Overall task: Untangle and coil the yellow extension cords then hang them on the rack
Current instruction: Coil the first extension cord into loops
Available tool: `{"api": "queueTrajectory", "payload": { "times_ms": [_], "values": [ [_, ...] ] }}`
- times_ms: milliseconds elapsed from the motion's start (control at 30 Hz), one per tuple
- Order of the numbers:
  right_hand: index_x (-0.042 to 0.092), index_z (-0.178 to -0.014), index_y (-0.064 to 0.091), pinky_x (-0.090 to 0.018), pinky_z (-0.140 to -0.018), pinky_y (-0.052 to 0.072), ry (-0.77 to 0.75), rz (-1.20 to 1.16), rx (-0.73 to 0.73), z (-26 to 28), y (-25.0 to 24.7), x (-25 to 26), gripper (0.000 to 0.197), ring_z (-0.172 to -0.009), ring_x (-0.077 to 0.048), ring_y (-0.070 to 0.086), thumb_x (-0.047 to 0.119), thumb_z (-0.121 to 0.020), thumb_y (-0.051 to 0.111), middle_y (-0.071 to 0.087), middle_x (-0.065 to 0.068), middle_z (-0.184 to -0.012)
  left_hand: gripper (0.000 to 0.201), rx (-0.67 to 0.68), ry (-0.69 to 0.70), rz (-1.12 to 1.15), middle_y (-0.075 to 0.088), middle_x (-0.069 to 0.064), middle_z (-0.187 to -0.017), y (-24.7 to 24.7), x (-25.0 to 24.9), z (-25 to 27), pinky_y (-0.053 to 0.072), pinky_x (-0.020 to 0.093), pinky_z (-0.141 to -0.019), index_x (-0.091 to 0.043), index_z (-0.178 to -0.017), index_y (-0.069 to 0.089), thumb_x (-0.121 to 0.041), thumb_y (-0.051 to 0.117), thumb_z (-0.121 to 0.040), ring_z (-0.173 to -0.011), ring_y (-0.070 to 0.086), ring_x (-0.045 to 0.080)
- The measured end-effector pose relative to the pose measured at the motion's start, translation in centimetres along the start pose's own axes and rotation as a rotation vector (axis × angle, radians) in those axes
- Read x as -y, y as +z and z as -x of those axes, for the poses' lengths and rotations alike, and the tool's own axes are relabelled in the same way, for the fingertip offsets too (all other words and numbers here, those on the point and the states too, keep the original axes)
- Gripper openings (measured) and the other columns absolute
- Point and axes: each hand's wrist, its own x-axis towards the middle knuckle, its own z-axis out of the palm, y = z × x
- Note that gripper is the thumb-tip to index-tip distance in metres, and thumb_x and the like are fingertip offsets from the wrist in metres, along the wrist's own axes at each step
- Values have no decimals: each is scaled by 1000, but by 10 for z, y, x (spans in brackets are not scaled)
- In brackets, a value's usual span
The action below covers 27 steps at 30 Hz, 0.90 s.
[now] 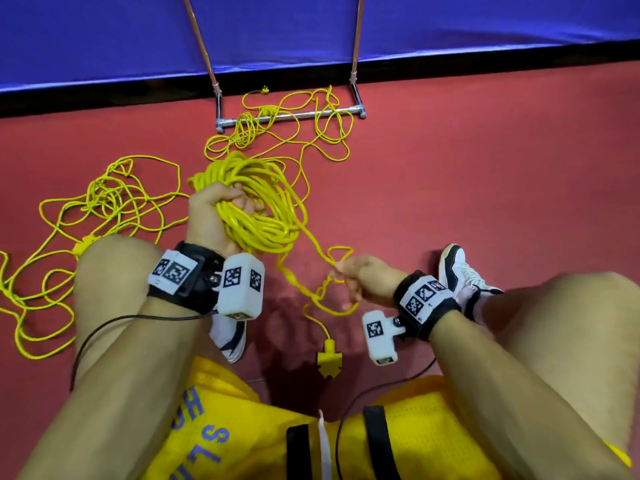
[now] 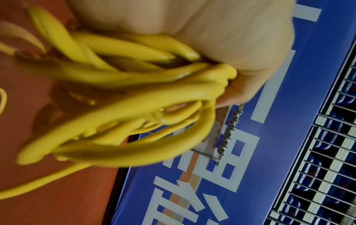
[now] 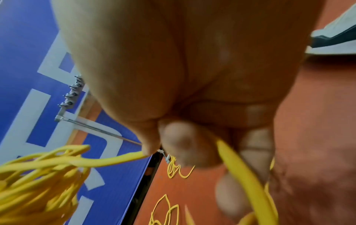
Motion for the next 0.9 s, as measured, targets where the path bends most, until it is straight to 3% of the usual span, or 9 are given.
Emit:
{"api": "queueTrajectory", "payload": {
  "times_ms": [100, 200, 267, 367, 467, 567, 633, 767, 900],
  "values": [
    [18, -74, 45, -21, -41, 29, -54, 171, -255, -1, -20, -10, 31, -35, -13, 32, 30, -96, 63, 38, -2, -52, 33, -30, -16, -5, 31, -3, -39, 3, 1, 1, 43, 23, -55, -16, -60, 36, -6, 31, -90, -39, 38, 14],
    [16, -64, 43, -32, -50, 39, -223, 383, -510, 4, -46, -4, 44, -44, -19, 41, 43, -90, 67, 46, -9, -53, 40, -16, -64, -58, 32, -3, -39, 3, 5, 2, 42, 24, -55, -16, -52, 39, -6, 31, -90, -38, 39, 14],
    [17, -62, 40, -37, -60, 35, -321, 507, -722, 7, -57, 3, 49, -56, -22, 40, 50, -93, 60, 45, -5, -55, 30, 0, -121, -84, 32, -3, -40, 2, 11, 2, 42, 25, -57, -14, -59, 42, -6, 35, -87, -38, 37, 14],
    [17, -62, 33, -34, -63, 26, -488, 398, -1046, 7, -68, 15, 49, -64, -25, 36, 42, -101, 48, 38, 3, -57, 8, 141, -275, -167, 35, -1, -42, -1, 25, 9, 48, 26, -57, -10, -70, 49, -10, 55, -65, -39, 40, 16],
    [16, -61, 33, -36, -62, 29, -525, 287, -1144, 0, -80, 16, 50, -64, -25, 35, 40, -103, 43, 35, 2, -57, 40, 406, -507, -304, 39, 3, -44, -5, 46, 22, 48, 32, -65, -4, -73, 59, -16, 77, -39, -41, 41, 19],
    [12, -61, 41, -36, -63, 32, -402, 369, -1063, -6, -82, 3, 52, -65, -30, 42, 43, -103, 43, 41, -3, -57, 41, 598, -596, -350, 44, 5, -45, -2, 61, 36, 47, 37, -71, -1, -72, 65, -21, 82, -40, -43, 42, 20],
    [11, -58, 40, -37, -65, 34, -263, 536, -846, -8, -75, -10, 57, -66, -33, 46, 46, -102, 42, 44, -5, -57, 41, 603, -607, -269, 43, 3, -45, 2, 59, 34, 49, 37, -72, -2, -74, 64, -20, 82, -42, -44, 41, 19],
    [14, -55, 43, -33, -62, 36, -76, 742, -380, -6, -38, -28, 61, -58, -27, 46, 53, -102, 36, 48, -2, -54, 45, 450, -535, 51, 43, -4, -49, 1, 44, 12, 50, 36, -77, -3, -83, 58, -18, 78, -46, -47, 44, 14],
    [19, -53, 41, -24, -49, 36, 3, 675, -121, -2, -14, -41, 57, -37, -6, 40, 47, -103, 42, 44, 7, -40, 44, 121, -258, 239, 47, -8, -53, 9, 33, -6, 47, 34, -78, 3, -99, 64, -22, 60, -63, -49, 49, 11]
  ]
}}
